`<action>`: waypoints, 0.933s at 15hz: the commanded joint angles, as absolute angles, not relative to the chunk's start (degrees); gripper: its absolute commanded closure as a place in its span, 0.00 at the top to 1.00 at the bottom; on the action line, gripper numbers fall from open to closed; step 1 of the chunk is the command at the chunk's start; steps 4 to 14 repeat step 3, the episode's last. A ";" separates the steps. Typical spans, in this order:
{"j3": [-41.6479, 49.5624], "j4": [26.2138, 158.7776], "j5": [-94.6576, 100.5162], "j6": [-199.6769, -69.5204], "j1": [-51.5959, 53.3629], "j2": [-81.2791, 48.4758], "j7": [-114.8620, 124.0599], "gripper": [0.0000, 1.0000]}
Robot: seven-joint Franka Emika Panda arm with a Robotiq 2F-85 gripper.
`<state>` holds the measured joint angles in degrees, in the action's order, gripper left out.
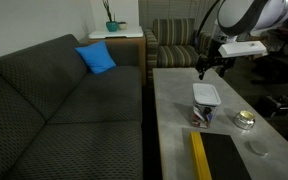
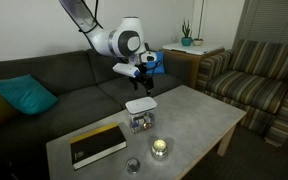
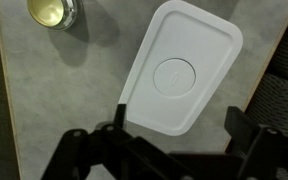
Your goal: Place the white lid on the container and push the button
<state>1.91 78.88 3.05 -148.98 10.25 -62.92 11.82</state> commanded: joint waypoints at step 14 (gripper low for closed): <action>1.62 85.13 3.20 -152.60 10.05 -59.18 9.54 1.00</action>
